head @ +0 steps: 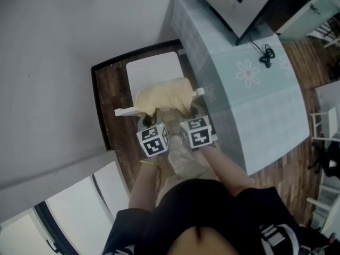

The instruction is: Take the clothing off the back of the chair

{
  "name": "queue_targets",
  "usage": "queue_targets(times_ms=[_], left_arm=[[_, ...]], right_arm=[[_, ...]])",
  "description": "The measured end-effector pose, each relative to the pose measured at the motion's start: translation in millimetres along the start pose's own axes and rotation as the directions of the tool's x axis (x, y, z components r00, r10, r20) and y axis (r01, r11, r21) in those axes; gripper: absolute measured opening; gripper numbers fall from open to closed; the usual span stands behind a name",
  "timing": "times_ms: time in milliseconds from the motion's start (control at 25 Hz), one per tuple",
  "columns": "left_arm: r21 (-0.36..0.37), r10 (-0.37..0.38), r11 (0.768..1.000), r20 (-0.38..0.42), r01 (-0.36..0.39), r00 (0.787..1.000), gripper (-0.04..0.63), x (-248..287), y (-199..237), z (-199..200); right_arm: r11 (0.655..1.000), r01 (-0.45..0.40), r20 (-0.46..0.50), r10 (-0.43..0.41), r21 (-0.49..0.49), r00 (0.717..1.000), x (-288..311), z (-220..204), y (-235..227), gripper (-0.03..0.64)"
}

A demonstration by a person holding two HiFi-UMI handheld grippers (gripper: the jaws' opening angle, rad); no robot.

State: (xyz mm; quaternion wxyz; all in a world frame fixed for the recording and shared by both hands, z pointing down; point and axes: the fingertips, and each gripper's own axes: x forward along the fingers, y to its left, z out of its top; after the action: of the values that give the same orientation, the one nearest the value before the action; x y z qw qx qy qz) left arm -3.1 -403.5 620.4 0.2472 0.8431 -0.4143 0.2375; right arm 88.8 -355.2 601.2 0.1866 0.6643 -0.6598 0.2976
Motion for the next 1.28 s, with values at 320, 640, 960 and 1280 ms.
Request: queue_targets(times_ms=[320,640,960,1280], left_arm=[[0.012,-0.022,1.000,0.030,0.022,0.999,0.084,-21,-14,1],[0.030,-0.036,0.999,0.058,0.034,0.998,0.083,-47,-21,1],[0.044,-0.034,0.999,0.094,0.030,0.995,0.083,-77,-25,-2],[0.050,-0.038,0.998,0.121,0.032,0.992,0.083,-106,-32,-9]], right_arm=[[1.000,0.001,0.037,-0.001,0.001,0.999,-24,-1,0,0.158],[1.000,-0.005,0.066,0.005,-0.003,0.998,-50,-4,10,0.156],[1.000,-0.013,0.107,0.014,-0.007,0.994,-76,-5,24,0.156],[1.000,-0.009,0.133,0.009,-0.006,0.991,-102,-15,35,0.156]])
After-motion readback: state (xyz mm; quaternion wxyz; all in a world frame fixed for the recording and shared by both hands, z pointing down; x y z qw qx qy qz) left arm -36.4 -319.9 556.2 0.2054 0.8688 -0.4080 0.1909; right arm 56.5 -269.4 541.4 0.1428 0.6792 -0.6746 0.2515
